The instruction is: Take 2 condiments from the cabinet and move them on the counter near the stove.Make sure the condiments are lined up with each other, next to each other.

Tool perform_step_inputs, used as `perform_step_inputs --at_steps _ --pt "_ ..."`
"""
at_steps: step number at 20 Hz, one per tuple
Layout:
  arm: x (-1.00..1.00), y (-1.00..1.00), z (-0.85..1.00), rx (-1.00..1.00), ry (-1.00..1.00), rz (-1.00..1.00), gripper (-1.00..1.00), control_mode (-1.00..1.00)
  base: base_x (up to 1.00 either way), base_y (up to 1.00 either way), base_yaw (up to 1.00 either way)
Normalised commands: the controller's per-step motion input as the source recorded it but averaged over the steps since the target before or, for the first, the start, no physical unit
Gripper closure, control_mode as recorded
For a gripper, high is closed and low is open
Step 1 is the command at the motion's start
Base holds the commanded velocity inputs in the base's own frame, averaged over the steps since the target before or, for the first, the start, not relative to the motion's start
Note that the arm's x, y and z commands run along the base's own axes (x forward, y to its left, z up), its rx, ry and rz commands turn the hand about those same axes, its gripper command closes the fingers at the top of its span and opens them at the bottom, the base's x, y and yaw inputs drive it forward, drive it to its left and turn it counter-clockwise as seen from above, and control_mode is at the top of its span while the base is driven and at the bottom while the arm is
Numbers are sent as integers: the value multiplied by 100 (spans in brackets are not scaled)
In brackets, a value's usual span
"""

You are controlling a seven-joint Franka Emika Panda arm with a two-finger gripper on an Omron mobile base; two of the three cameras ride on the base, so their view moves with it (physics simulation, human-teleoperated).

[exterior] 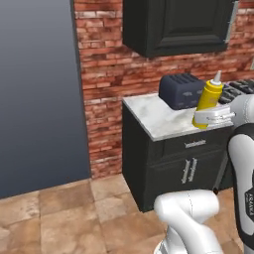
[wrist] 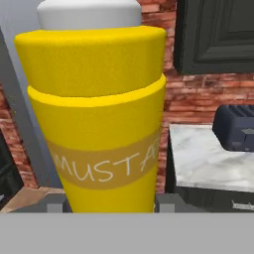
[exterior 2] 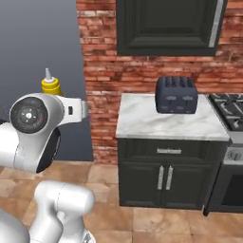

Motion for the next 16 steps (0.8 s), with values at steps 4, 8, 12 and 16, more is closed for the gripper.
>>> perform_step_inputs --at_steps 4,8,12,16 --pt "0 0 0 0 0 0 100 100 66 -94 0" --pt "0 0 0 0 0 0 100 100 44 -76 0" --pt "0 0 0 0 0 0 100 100 27 -51 0" --pt "0 0 0 0 0 0 100 100 30 -30 0"
